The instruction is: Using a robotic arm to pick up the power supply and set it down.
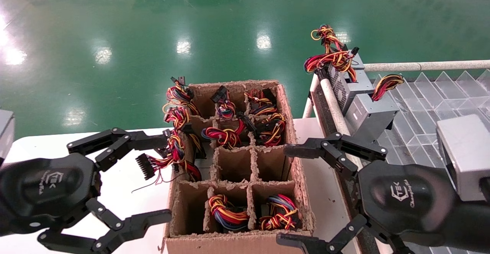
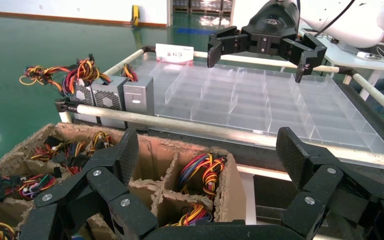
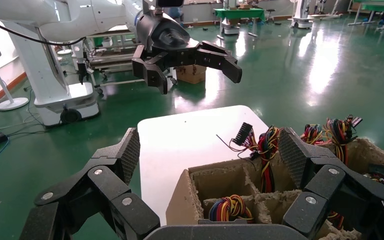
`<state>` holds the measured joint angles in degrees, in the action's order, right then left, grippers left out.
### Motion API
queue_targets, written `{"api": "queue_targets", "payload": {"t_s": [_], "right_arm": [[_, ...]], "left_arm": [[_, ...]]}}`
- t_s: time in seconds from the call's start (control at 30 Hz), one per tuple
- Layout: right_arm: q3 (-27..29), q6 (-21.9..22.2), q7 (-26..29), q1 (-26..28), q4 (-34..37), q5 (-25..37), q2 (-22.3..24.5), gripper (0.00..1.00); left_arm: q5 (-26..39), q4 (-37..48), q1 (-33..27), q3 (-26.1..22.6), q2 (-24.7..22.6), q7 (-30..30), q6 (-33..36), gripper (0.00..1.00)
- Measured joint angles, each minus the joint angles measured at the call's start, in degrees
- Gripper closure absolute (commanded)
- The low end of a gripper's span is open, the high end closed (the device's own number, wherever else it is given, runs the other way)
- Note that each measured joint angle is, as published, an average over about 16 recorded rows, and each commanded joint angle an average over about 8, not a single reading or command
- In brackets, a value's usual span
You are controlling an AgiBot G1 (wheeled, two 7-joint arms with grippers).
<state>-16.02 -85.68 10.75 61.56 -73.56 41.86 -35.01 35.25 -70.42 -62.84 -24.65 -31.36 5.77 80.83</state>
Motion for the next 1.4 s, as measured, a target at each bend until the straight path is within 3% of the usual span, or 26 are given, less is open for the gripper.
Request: {"api": "queue_targets", "payload": {"t_s": [1.07, 1.33, 1.4], "right_arm": [[0.00, 0.00, 0.00, 0.00, 0.00, 0.00, 0.00, 0.00], [-0.02, -0.02, -0.08, 0.04, -0.01, 0.07, -0.02, 0.00], [-0.04, 0.10, -0.29, 0.13, 0.21, 0.32, -0.09, 0.00]], "left_arm": [[0.00, 0.00, 0.00, 0.00, 0.00, 0.00, 0.00, 0.01], [0.00, 0.00, 0.00, 0.00, 0.00, 0.00, 0.00, 1.00], [0.00, 0.00, 0.00, 0.00, 0.00, 0.00, 0.00, 1.00]]}}
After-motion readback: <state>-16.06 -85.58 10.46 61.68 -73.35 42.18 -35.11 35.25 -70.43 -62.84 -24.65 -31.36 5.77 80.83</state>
